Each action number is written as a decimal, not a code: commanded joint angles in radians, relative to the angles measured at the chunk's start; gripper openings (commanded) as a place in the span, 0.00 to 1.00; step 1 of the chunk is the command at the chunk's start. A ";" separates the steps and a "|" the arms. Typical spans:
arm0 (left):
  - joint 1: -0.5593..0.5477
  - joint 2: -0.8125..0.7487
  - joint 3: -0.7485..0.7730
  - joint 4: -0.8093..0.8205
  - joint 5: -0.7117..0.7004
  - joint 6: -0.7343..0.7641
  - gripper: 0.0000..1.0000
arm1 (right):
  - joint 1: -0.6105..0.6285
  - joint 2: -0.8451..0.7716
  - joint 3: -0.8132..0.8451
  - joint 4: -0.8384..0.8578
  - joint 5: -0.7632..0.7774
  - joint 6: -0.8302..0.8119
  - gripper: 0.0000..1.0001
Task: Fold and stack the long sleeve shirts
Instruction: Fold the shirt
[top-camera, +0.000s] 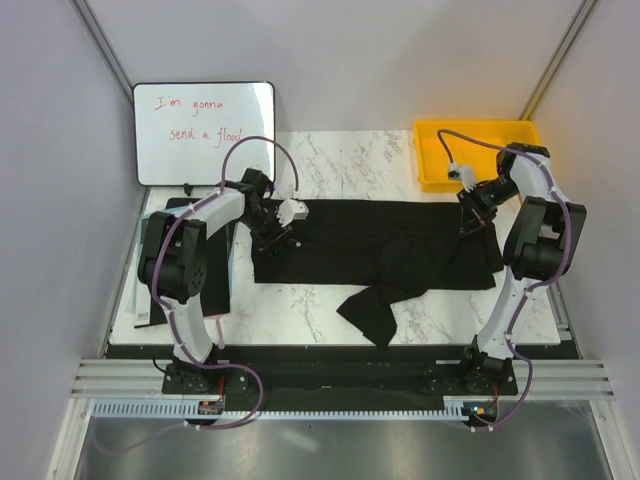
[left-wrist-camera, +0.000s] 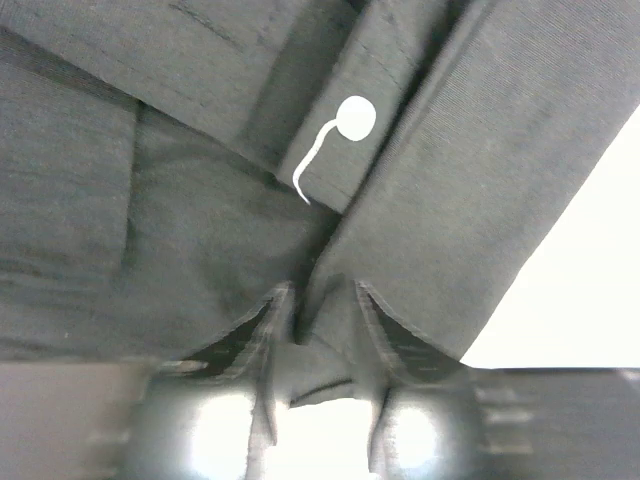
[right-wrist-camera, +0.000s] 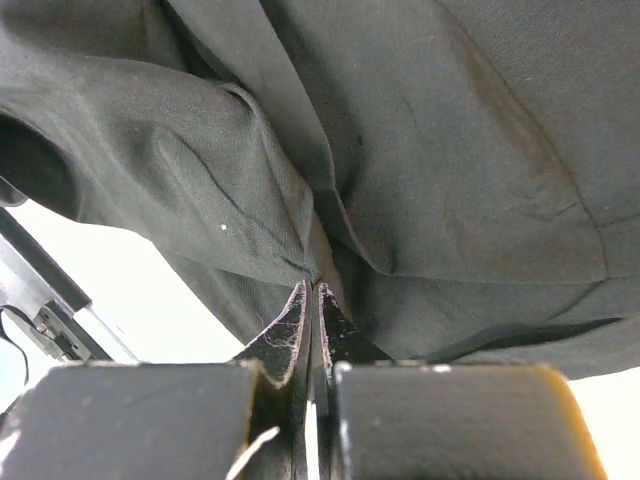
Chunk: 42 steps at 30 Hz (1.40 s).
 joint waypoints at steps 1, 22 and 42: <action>0.003 -0.090 -0.010 -0.002 0.020 0.027 0.30 | 0.007 -0.051 0.047 -0.047 -0.056 -0.004 0.00; 0.029 -0.183 -0.017 -0.008 0.000 -0.027 0.02 | 0.023 -0.027 0.144 -0.058 -0.063 0.008 0.00; 0.034 -0.116 0.002 0.053 -0.046 -0.108 0.03 | 0.070 -0.067 -0.146 0.183 0.096 0.066 0.00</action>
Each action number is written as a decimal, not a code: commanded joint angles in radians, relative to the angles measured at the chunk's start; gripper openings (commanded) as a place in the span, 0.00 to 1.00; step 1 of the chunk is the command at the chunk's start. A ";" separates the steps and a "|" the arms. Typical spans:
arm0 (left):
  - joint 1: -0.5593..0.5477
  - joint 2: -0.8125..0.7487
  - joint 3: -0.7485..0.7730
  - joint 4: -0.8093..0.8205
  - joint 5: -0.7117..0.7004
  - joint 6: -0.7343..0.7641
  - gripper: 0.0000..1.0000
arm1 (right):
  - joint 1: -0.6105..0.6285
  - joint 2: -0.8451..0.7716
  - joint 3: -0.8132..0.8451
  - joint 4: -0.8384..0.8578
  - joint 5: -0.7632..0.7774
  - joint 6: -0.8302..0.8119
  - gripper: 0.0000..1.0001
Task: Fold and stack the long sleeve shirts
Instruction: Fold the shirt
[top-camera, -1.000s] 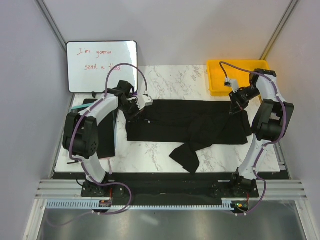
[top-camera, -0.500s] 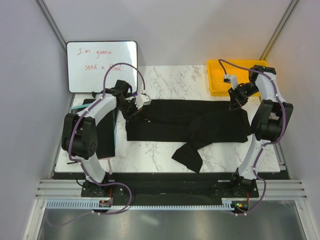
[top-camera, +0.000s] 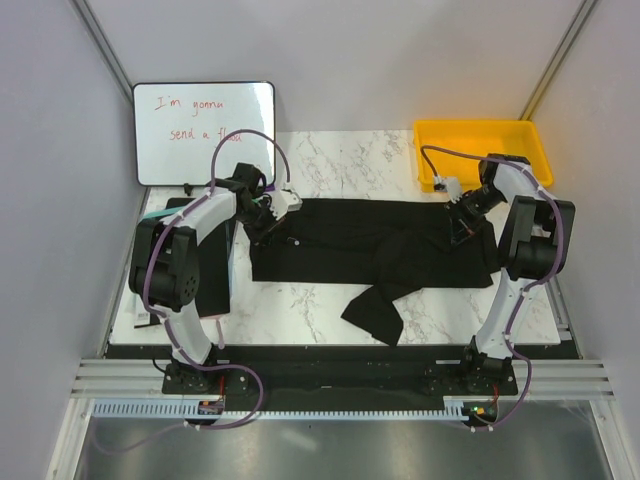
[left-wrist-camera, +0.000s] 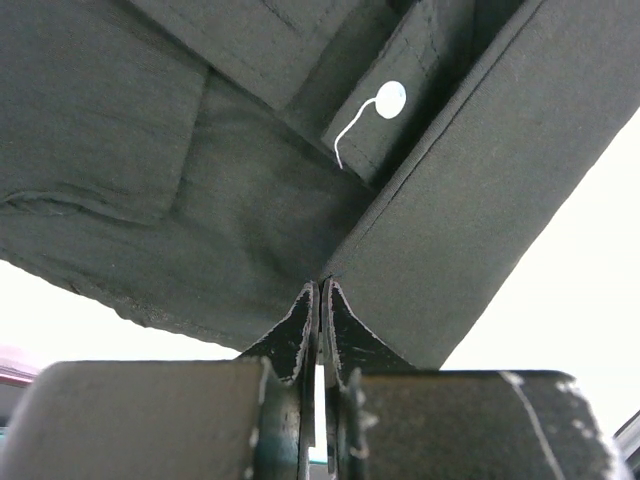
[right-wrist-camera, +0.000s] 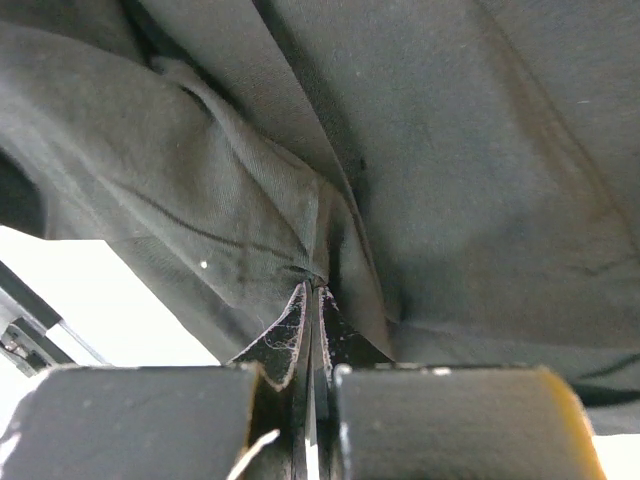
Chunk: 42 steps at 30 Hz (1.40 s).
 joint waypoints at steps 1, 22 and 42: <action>-0.001 -0.030 0.041 0.035 0.006 -0.053 0.02 | 0.005 -0.067 -0.028 0.059 0.023 0.018 0.00; -0.031 0.020 0.023 0.098 -0.131 -0.041 0.02 | -0.049 -0.073 -0.005 0.081 0.037 0.032 0.00; -0.096 -0.123 -0.124 0.148 -0.092 -0.208 0.44 | -0.119 -0.229 -0.305 0.140 0.115 0.032 0.52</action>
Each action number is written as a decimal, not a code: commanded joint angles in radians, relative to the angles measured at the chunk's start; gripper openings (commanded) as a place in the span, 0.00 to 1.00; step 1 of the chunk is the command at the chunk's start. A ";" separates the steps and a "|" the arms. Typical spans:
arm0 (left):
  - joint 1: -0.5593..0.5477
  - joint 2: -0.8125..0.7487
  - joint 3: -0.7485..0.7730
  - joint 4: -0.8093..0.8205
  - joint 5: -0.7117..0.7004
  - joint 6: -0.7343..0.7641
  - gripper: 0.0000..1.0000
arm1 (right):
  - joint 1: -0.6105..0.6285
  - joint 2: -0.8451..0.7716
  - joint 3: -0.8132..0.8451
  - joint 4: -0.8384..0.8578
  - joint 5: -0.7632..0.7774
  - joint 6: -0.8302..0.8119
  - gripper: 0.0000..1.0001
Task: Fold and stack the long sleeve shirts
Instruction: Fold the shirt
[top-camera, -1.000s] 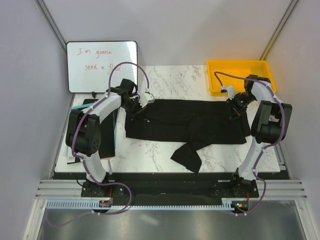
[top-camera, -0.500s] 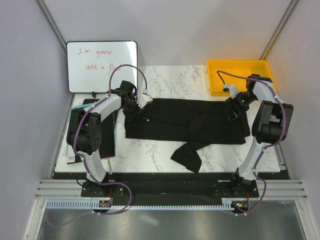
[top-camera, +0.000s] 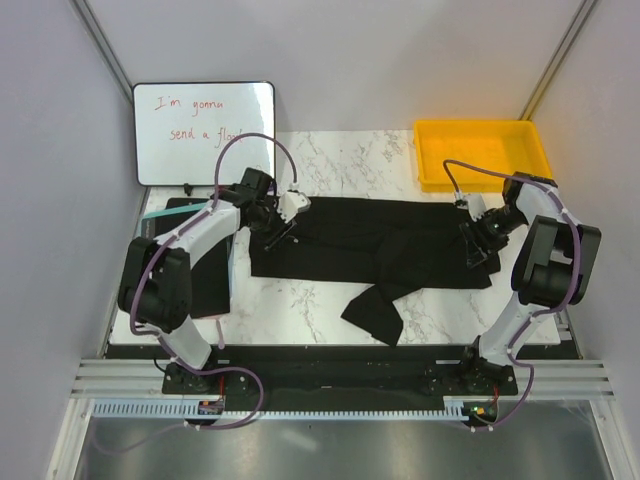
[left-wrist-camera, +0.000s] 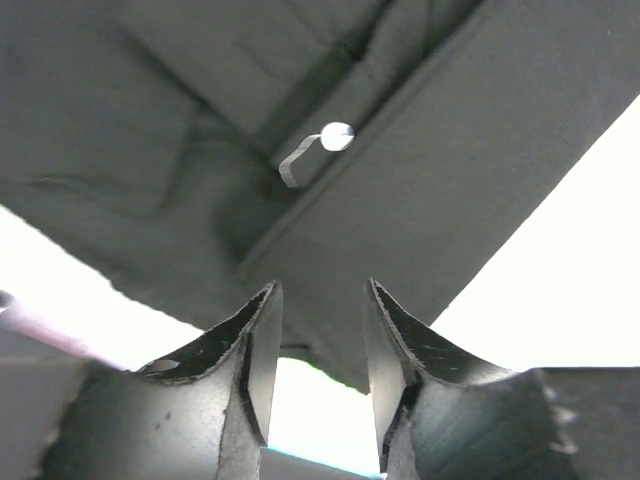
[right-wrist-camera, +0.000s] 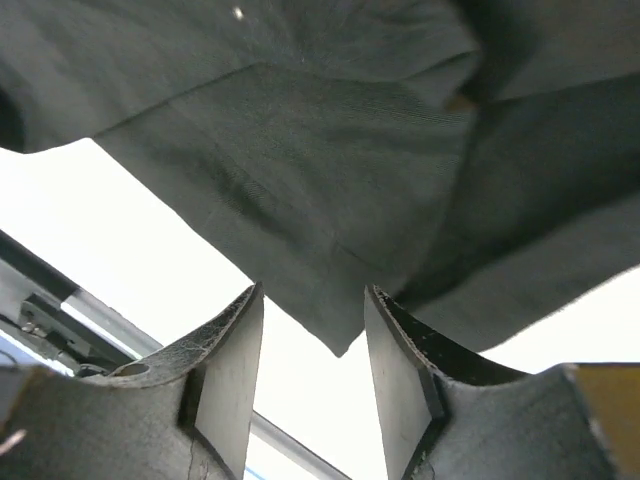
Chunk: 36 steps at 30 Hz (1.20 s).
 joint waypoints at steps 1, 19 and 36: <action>-0.004 0.055 -0.020 0.015 0.008 -0.049 0.44 | 0.009 0.027 -0.061 0.107 0.059 0.002 0.52; -0.054 -0.095 -0.276 -0.036 -0.026 -0.038 0.36 | -0.004 -0.097 -0.257 0.100 0.151 -0.105 0.49; 0.068 -0.432 -0.086 -0.048 0.511 -0.338 0.79 | 0.466 -0.300 -0.044 -0.134 -0.248 -0.252 0.68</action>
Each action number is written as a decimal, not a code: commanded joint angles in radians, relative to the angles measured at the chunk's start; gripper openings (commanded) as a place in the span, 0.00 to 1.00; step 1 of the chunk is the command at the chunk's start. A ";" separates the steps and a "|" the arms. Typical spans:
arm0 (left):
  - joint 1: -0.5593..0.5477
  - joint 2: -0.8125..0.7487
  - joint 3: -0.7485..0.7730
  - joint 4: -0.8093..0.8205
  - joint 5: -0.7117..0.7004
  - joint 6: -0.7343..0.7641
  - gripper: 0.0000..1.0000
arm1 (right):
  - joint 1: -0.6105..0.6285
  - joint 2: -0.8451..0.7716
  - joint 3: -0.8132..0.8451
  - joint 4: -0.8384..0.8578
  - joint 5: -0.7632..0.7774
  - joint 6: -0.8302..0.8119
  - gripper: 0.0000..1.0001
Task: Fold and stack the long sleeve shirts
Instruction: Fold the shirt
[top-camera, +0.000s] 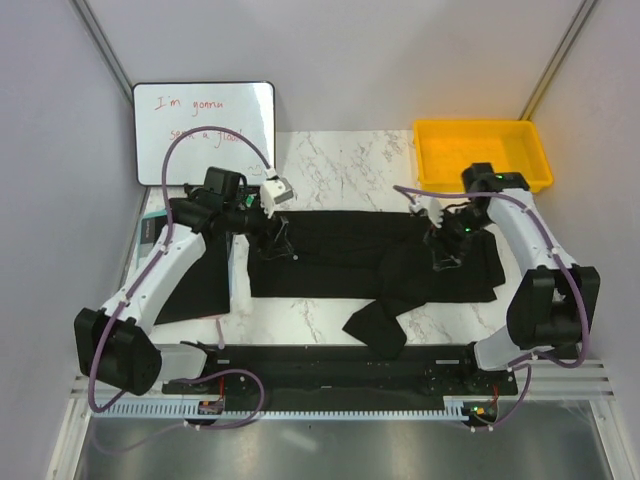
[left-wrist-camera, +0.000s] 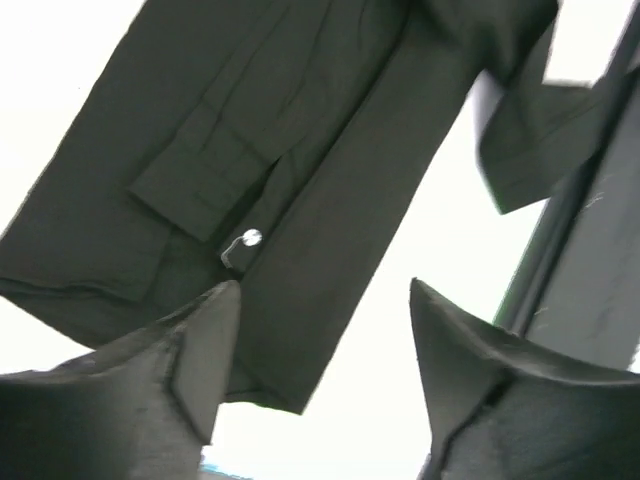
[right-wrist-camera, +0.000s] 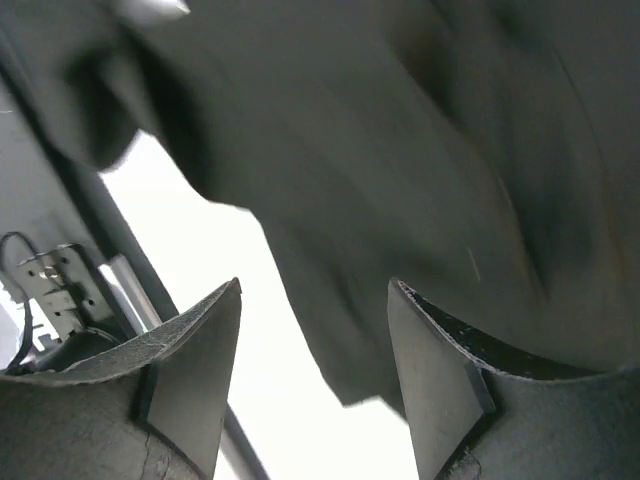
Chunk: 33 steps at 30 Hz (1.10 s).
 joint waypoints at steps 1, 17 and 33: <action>0.093 -0.114 -0.083 0.052 0.190 -0.264 0.86 | 0.258 0.000 0.011 0.022 -0.113 -0.017 0.68; 0.297 -0.189 -0.157 0.075 0.341 -0.407 0.99 | 0.964 0.083 -0.113 0.193 0.144 -0.230 0.75; 0.300 -0.228 -0.100 0.055 0.164 -0.312 0.99 | 1.064 0.147 -0.168 0.297 0.269 -0.233 0.12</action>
